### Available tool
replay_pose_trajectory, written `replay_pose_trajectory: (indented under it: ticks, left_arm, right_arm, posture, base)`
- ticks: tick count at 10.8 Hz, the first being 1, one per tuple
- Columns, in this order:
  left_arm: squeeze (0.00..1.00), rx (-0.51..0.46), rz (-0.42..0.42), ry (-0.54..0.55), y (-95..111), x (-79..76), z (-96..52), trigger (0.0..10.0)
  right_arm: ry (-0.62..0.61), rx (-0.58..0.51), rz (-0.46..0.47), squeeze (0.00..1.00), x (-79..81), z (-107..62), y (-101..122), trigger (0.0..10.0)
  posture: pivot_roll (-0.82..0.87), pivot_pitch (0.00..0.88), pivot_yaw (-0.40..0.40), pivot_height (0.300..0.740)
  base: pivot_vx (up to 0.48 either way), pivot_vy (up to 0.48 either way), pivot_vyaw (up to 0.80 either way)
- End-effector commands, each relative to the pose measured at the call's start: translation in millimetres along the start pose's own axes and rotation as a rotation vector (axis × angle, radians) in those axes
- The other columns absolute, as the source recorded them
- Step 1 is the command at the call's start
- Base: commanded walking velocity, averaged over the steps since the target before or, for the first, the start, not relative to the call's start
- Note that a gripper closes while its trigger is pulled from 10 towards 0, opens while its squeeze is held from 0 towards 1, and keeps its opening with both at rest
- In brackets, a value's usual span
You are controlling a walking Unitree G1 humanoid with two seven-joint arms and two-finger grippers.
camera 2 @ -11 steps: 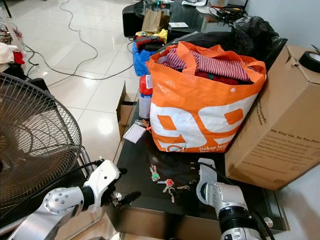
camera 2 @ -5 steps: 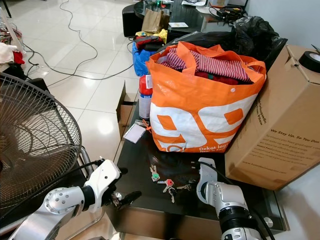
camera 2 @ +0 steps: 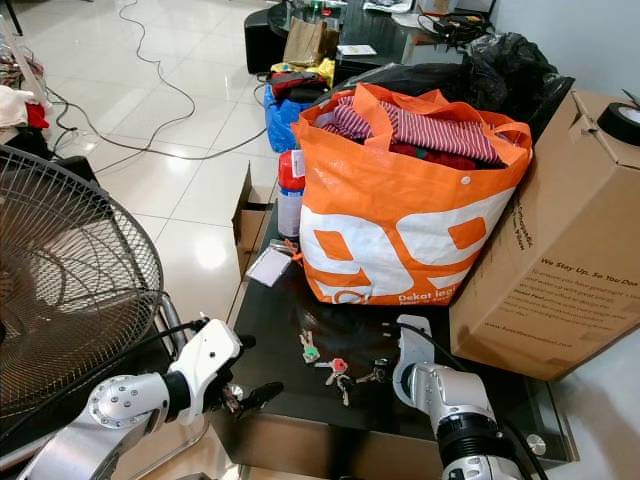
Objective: Hang keys on a hook
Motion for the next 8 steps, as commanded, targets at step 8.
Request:
replay_pose_trajectory:
  ticks: [8]
  left_arm:
    - [0.00,-0.203,0.001,0.138,38,13.1,-4.3,10.0]
  right_arm:
    - [0.094,-0.217,0.006,0.00,-8.5,-44.2,31,0.0]
  posture:
    - [-0.14,0.000,-0.072,0.740]
  base:
    - [0.000,0.000,0.00]
Point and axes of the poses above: a point about 5 cm out from each wrist's last joint towards the gripper, its own z axis pointing out of the wrist towards the gripper, its own y axis along the axis of the wrist's last joint, x = y × z, the point moved 5 cm from there along z, pointing out of the wrist towards the gripper, and after that the axes turned 14 degrees about -z, right-handed, at the moved point
